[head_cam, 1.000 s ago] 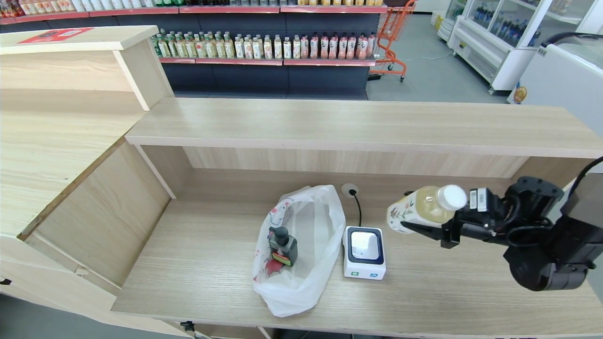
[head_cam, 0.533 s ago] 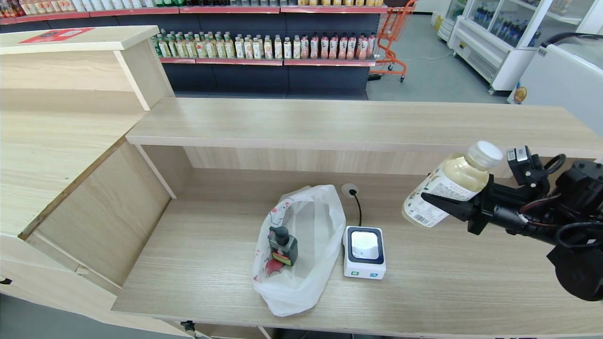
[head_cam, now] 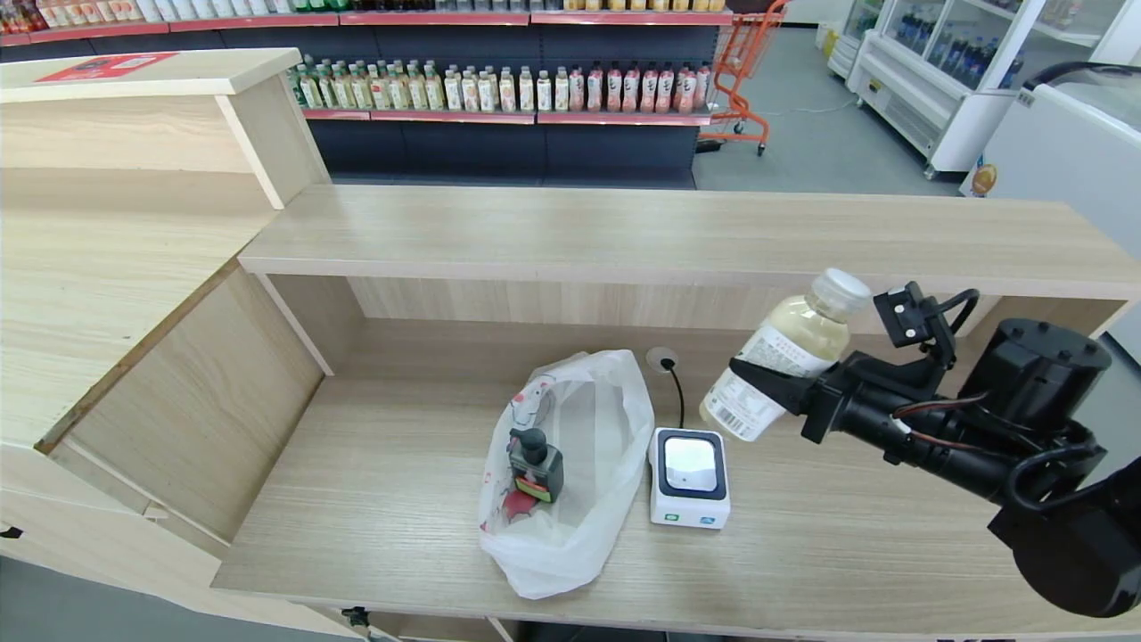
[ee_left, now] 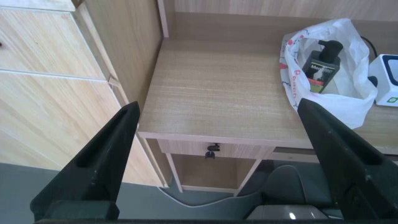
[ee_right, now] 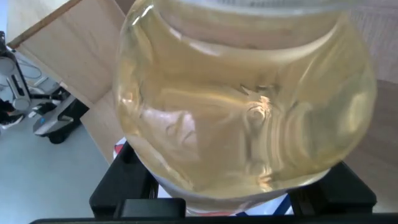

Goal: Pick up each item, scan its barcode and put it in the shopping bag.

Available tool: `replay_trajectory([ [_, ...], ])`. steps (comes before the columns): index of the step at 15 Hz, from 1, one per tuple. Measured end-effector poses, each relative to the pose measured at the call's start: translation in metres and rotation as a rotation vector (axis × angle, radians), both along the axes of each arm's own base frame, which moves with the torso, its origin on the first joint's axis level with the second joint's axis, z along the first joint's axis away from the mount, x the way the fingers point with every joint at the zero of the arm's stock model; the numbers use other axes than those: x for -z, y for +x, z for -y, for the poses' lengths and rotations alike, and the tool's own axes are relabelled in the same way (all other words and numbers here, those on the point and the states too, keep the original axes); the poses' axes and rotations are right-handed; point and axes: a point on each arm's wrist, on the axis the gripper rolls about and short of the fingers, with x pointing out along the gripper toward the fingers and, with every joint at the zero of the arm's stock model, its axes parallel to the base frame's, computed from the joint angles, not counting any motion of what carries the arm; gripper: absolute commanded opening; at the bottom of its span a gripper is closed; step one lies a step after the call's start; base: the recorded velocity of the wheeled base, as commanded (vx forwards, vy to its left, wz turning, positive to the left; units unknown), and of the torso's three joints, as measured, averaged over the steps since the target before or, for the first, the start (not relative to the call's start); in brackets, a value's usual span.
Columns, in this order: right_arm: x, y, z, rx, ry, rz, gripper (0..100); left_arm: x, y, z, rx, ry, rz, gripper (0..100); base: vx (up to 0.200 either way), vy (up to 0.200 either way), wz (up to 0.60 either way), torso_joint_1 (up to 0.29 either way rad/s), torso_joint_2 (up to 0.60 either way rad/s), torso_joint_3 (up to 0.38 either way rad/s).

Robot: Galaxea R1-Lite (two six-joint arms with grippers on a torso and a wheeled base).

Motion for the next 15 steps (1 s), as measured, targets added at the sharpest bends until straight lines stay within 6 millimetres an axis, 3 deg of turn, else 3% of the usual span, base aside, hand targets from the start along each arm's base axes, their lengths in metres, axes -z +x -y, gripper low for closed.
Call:
replay_trajectory([
  [7,0.017,-0.001,-0.013,-0.025,-0.074,0.016,0,0.000,0.000,0.000,0.000,0.000,0.000,100,0.000,0.000,0.00,0.000,0.00,0.000],
  [10,0.019,-0.001,-0.013,-0.027,-0.072,0.026,0,0.000,0.000,0.000,0.000,-0.003,0.000,100,0.000,0.200,0.00,-0.006,0.00,0.007],
  [15,0.025,0.003,-0.014,-0.027,-0.072,0.027,0,0.000,0.000,0.000,-0.001,0.000,0.001,100,0.000,0.000,0.00,0.000,0.00,0.000],
])
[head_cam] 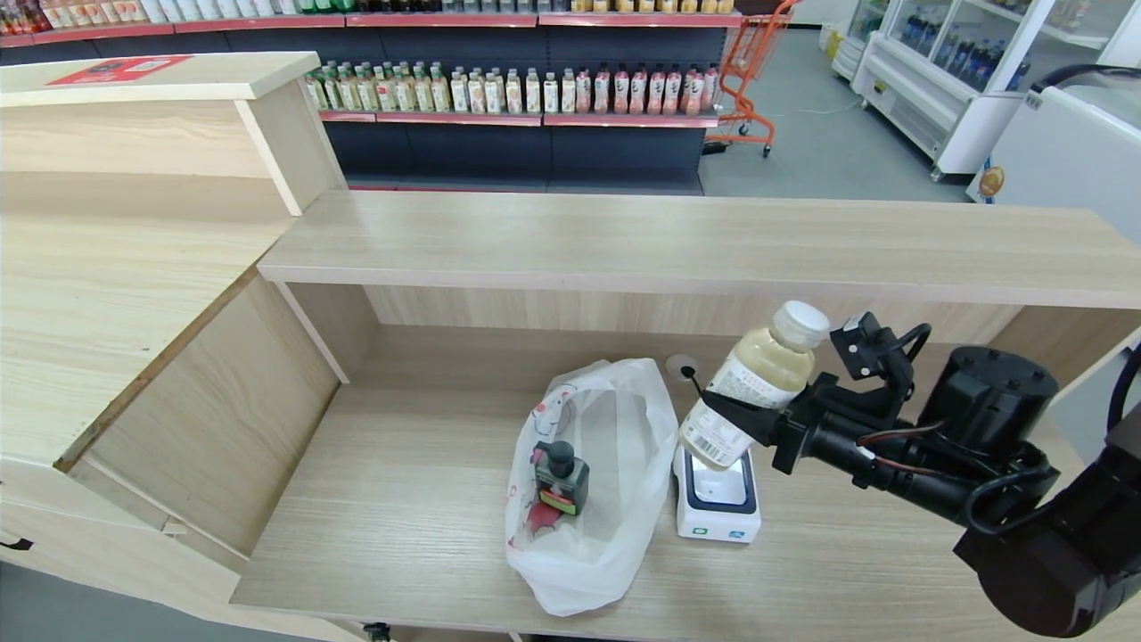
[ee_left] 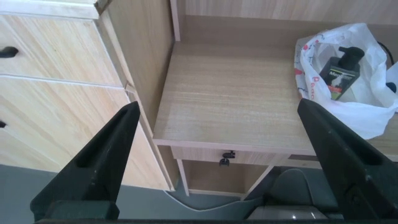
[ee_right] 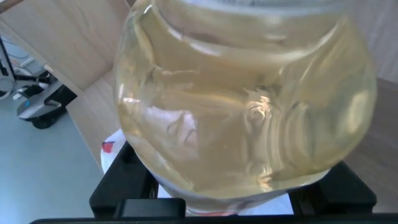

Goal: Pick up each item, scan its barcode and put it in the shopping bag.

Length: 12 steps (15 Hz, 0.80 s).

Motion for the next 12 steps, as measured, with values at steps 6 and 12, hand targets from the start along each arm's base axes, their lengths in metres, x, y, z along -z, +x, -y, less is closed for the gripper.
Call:
replay_trajectory([
  [6,0.027,0.019,-0.007,-0.009,-0.039,0.000,0,0.000,0.000,0.000,0.000,0.000,-0.001,100,0.000,0.000,0.00,0.000,0.00,0.000],
  [12,0.066,0.065,-0.027,-0.073,-0.063,0.015,0,0.000,0.000,0.000,0.001,0.000,-0.001,100,0.000,0.000,0.00,0.000,0.00,0.000],
])
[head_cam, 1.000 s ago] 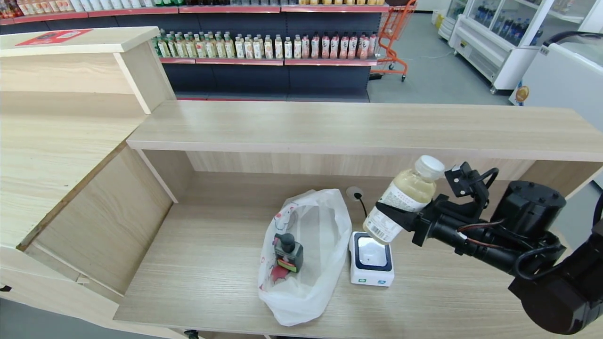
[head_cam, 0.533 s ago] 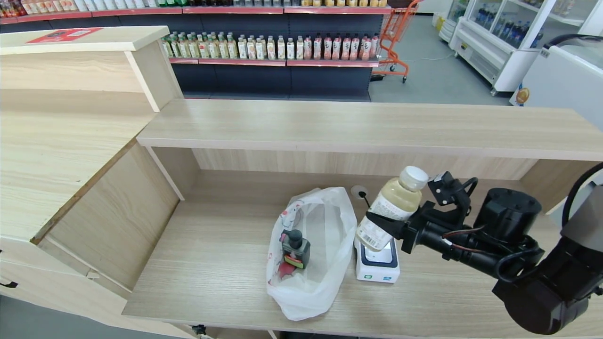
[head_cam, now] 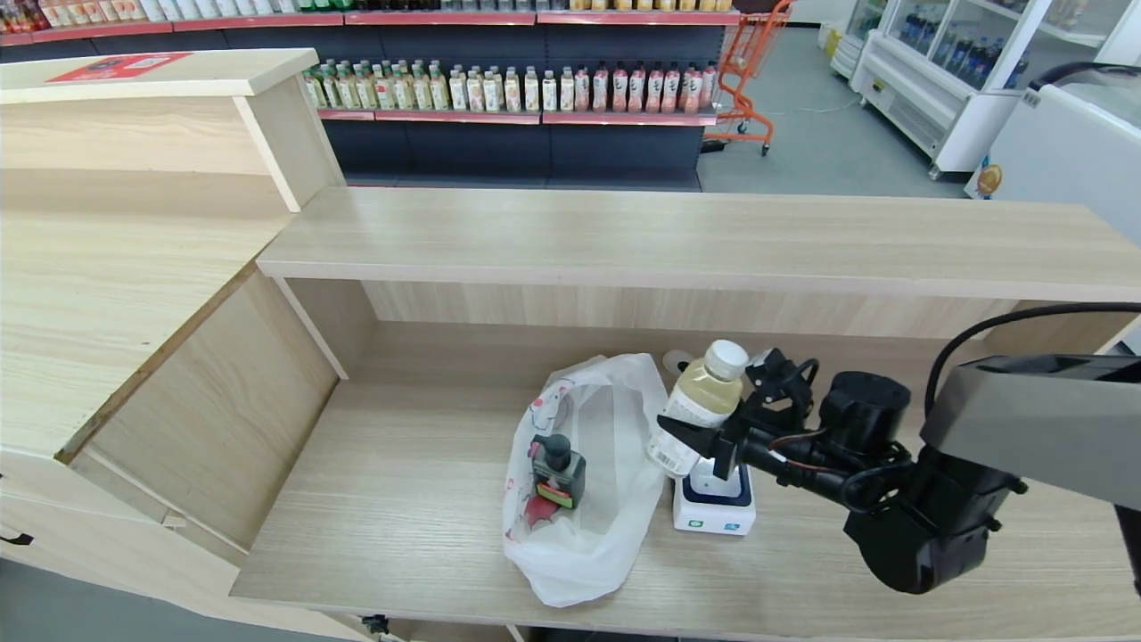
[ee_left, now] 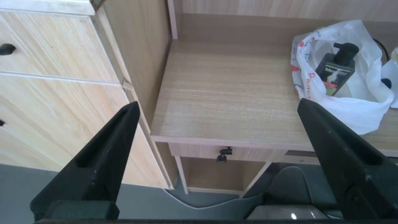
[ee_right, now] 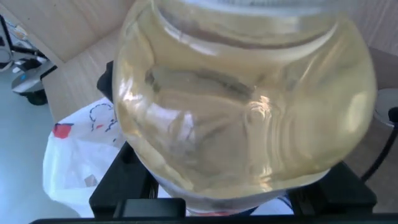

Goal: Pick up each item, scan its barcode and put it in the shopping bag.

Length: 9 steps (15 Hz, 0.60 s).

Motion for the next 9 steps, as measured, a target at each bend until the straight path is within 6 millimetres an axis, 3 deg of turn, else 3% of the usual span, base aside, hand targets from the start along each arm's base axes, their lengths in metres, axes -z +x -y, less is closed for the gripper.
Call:
replay_trajectory([
  [9,0.030,0.060,-0.065,-0.083,0.005,0.104,0,0.000,0.000,0.000,0.000,0.000,0.000,100,0.000,0.000,0.00,0.000,0.00,0.000],
])
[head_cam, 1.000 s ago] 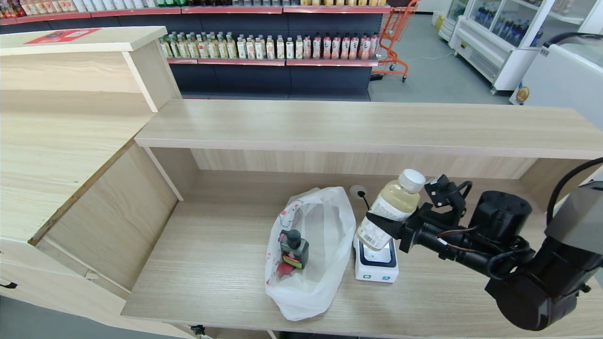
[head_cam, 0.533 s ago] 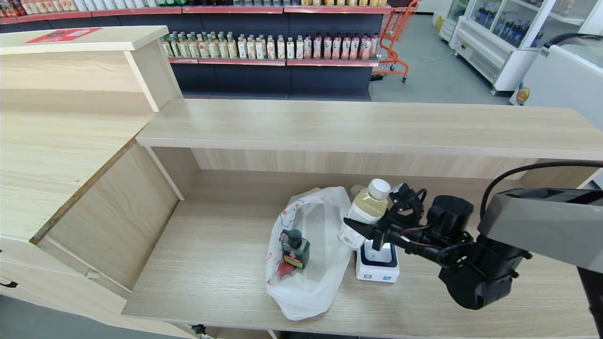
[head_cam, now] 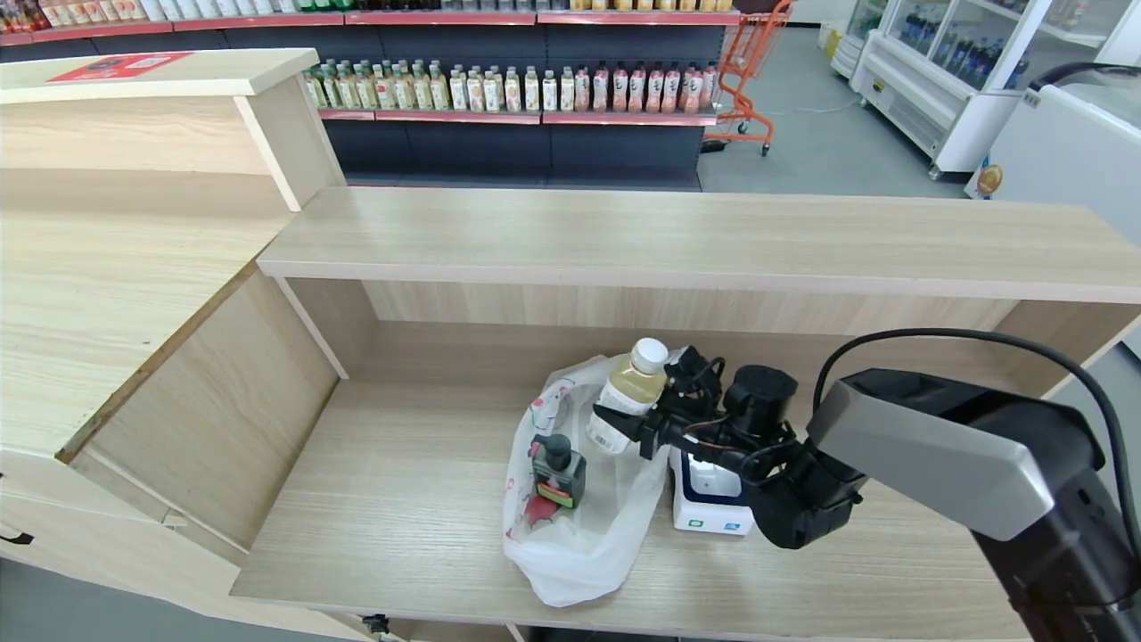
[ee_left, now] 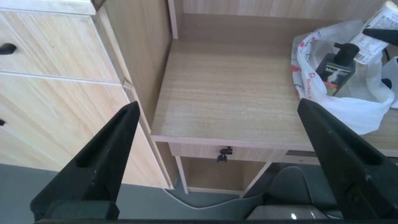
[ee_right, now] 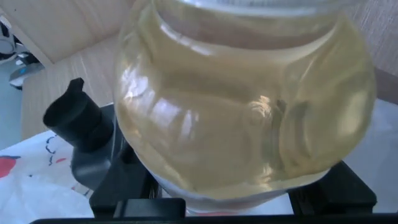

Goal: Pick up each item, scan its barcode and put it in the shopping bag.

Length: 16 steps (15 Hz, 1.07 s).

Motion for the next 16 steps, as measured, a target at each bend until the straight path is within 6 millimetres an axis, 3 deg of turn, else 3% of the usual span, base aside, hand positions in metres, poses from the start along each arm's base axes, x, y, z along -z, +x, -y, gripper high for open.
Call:
replay_trajectory([
  [9,0.030,0.018,-0.014,-0.008,-0.043,0.047,0,0.000,0.000,0.000,0.000,0.000,0.000,100,0.000,0.000,0.00,0.000,0.00,0.000],
  [10,0.032,0.018,-0.015,-0.008,-0.046,0.050,100,0.000,0.000,0.000,0.000,0.000,0.000,100,0.000,0.000,0.00,0.000,0.00,0.000],
  [16,0.024,0.019,-0.013,-0.005,-0.039,0.067,100,0.000,0.000,0.000,0.000,0.000,0.000,100,0.000,0.000,0.00,0.000,0.00,0.000],
])
